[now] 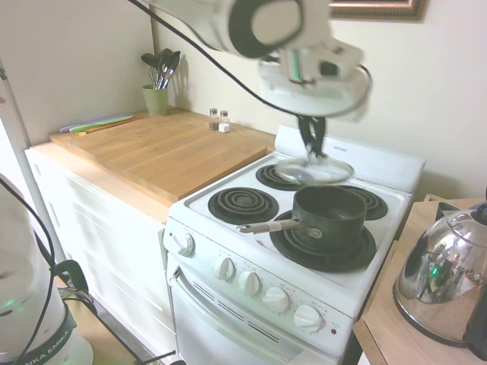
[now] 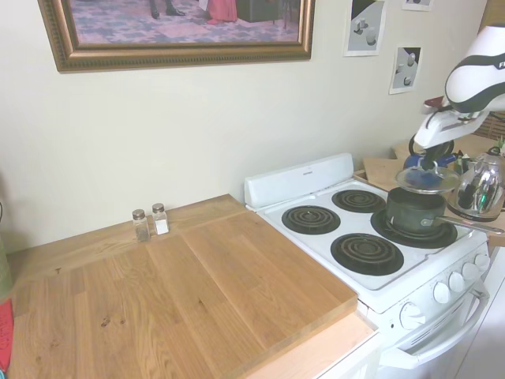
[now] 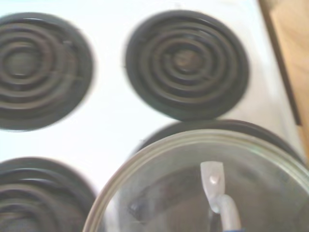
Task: Uncover the lid of the pot
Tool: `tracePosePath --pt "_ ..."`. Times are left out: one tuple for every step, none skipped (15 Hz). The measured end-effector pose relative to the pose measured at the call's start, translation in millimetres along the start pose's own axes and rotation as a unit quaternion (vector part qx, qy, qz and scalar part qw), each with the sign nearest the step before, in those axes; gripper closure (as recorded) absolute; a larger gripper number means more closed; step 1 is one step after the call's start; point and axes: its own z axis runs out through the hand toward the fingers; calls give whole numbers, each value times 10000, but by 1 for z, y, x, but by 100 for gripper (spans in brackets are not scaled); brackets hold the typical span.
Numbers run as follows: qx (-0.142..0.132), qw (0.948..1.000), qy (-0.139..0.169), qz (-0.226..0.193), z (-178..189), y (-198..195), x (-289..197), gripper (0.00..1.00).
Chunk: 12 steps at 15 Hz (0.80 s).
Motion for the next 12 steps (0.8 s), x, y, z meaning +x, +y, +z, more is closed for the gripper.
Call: tracePosePath --pt "-131 9999 43 -75 -2 -26 -18 100" --pt "-258 9995 68 -146 -2 -52 -37 100" --pt "-412 9988 73 -246 0 -78 -56 100" --pt "-579 9977 81 -344 1 -103 -73 100" --pt "-759 9961 96 -432 3 -129 -88 100" --pt "-957 9941 112 -507 7 -157 -103 100" --pt "-1151 9916 131 -575 13 -185 -116 100" --pt "-1345 9888 125 -634 22 -210 -128 100" --pt "-1520 9859 90 -700 33 -234 -140 100" --pt "-1658 9829 7 -798 44 -255 -150 100" --pt "-1751 9804 -93 -902 54 -274 -159 100" --pt "-1820 9781 -173 -992 61 -292 -166 100"
